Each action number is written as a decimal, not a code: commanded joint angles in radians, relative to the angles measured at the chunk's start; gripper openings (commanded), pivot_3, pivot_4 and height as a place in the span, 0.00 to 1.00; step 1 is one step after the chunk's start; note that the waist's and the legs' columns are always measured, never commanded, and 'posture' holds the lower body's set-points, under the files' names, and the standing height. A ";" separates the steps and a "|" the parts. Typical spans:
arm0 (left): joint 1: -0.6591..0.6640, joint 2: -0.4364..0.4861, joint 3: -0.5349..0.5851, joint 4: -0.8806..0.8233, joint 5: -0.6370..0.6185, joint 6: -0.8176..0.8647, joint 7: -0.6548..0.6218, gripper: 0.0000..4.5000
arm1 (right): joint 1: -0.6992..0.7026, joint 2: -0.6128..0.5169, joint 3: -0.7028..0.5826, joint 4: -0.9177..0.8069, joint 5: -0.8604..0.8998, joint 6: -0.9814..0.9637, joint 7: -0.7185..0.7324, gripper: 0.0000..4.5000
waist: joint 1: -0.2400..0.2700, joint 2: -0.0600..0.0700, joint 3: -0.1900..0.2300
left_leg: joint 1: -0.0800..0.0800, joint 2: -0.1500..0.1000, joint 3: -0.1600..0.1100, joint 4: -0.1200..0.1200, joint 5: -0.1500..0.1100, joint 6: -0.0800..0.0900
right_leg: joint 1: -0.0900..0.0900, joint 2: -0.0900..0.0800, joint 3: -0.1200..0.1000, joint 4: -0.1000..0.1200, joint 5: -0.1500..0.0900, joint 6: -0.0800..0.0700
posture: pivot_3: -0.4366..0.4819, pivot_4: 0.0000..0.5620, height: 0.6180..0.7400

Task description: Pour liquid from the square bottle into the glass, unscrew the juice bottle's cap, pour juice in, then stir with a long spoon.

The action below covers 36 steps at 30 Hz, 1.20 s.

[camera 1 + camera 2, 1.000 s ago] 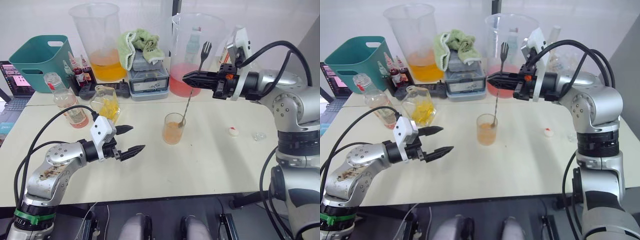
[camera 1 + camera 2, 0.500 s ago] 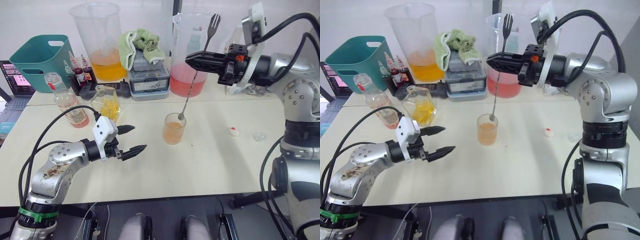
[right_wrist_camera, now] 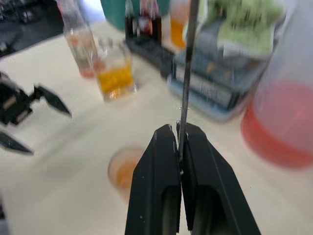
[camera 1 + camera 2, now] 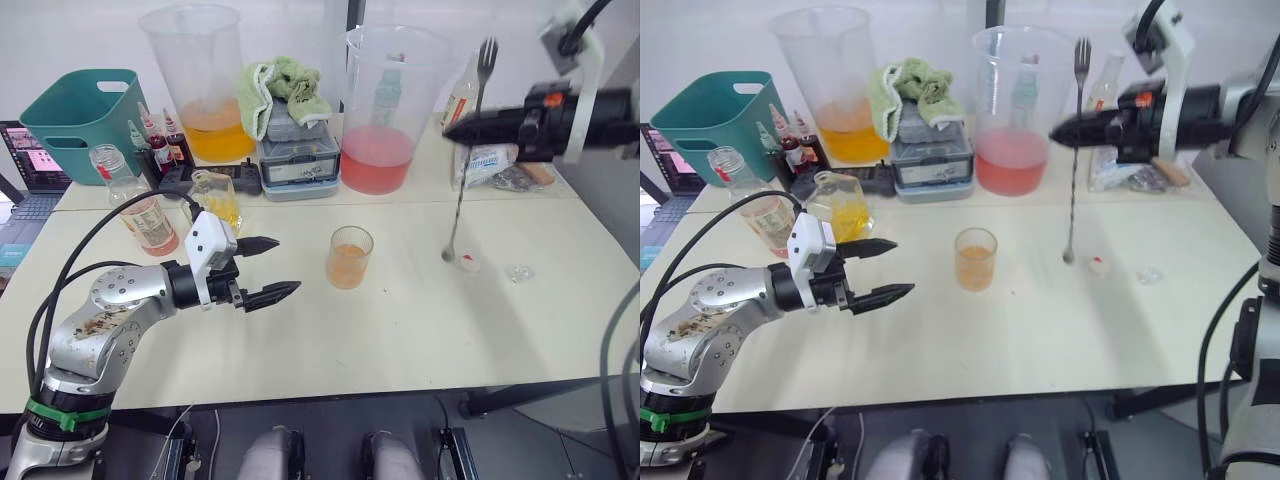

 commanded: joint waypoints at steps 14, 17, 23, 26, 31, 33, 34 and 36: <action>0.104 0.036 0.062 -0.148 -0.087 0.051 0.007 0.98 | -0.047 0.172 0.202 0.481 -0.190 0.184 -0.049 0.00 | -0.004 0.000 0.000 | -0.002 -0.001 0.000 0.000 0.000 0.000 | -0.001 -0.001 0.000 0.001 0.000 0.000 | 0.48 0.27 0.99; 0.112 0.037 0.068 -0.204 -0.118 0.096 0.049 0.98 | -0.026 0.217 0.211 0.529 -0.231 0.131 -0.064 0.00 | -0.005 0.000 0.000 | -0.002 -0.001 0.000 0.000 0.000 0.000 | -0.001 0.000 0.000 0.001 0.000 0.000 | 0.48 0.27 0.99; 0.142 0.046 0.085 -0.297 -0.181 0.167 0.108 0.98 | -0.020 0.262 0.227 0.599 -0.306 0.057 -0.068 0.00 | -0.009 0.000 0.000 | -0.002 -0.001 0.000 0.000 0.001 -0.001 | -0.001 0.001 0.000 0.002 0.000 0.000 | 0.48 0.27 0.99; 0.137 0.045 0.095 -0.308 -0.196 0.182 0.135 0.98 | -0.015 0.291 0.224 0.665 -0.350 0.000 -0.085 0.00 | -0.007 0.000 0.000 | -0.002 -0.001 0.000 0.001 0.001 -0.001 | 0.000 0.002 0.000 0.002 0.000 0.001 | 0.48 0.27 0.99; 0.144 0.045 0.099 -0.332 -0.231 0.198 0.160 0.98 | -0.011 0.347 0.220 0.776 -0.407 -0.065 -0.096 0.00 | -0.008 0.000 0.000 | -0.002 -0.001 0.000 0.001 0.001 -0.001 | 0.000 0.003 0.000 0.002 0.000 0.001 | 0.48 0.27 0.99; 0.148 0.049 0.096 -0.334 -0.232 0.199 0.167 0.98 | -0.005 0.370 0.213 0.816 -0.430 -0.109 -0.104 0.00 | -0.008 0.000 0.000 | -0.002 -0.001 0.000 0.001 0.001 -0.001 | 0.000 0.003 0.000 0.002 0.000 0.001 | 0.48 0.27 0.99; 0.148 0.051 0.093 -0.334 -0.230 0.198 0.169 0.99 | -0.005 0.380 0.207 0.838 -0.439 -0.131 -0.107 0.07 | -0.009 0.000 0.000 | -0.002 -0.001 0.000 0.001 0.001 -0.001 | 0.000 0.003 0.000 0.002 0.000 0.001 | 0.48 0.27 0.99; 0.150 0.056 0.092 -0.336 -0.229 0.196 0.172 1.00 | -0.014 0.390 0.195 0.871 -0.453 -0.153 -0.106 0.22 | -0.008 0.000 0.000 | -0.002 -0.001 0.000 0.001 0.001 -0.002 | 0.000 0.003 0.000 0.002 0.000 0.001 | 0.48 0.27 0.99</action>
